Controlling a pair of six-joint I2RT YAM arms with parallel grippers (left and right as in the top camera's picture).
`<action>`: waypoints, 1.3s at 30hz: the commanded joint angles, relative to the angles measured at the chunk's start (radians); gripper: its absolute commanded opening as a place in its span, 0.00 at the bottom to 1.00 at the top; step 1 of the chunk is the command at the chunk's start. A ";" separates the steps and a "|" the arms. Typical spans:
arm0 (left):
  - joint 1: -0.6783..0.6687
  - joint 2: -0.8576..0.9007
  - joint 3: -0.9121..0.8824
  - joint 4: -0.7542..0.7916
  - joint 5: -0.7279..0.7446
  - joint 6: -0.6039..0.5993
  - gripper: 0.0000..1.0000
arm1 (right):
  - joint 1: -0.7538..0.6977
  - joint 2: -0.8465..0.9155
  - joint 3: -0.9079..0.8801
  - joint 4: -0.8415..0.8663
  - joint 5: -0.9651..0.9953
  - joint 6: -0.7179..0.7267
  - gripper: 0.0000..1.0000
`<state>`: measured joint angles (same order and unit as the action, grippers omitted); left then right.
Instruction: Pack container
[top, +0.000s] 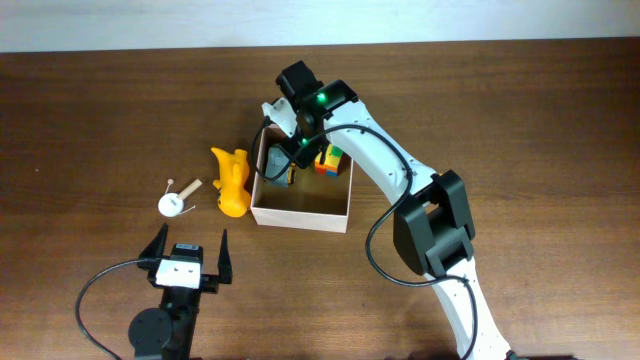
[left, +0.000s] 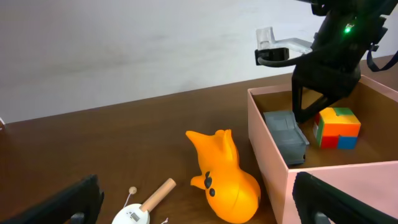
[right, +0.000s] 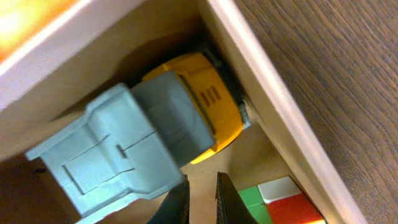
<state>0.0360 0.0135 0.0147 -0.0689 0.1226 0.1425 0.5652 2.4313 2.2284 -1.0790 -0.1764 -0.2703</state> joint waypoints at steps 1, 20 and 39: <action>0.003 -0.008 -0.005 -0.003 -0.007 0.016 0.99 | -0.026 0.045 -0.003 0.002 0.012 -0.006 0.10; 0.003 -0.008 -0.005 -0.003 -0.007 0.016 0.99 | -0.087 0.066 -0.003 -0.054 0.048 -0.002 0.10; 0.003 -0.008 -0.005 -0.003 -0.007 0.016 0.99 | -0.088 0.066 -0.001 -0.061 0.159 -0.010 0.10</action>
<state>0.0360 0.0135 0.0147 -0.0685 0.1226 0.1425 0.4911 2.4828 2.2280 -1.1358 -0.0563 -0.2775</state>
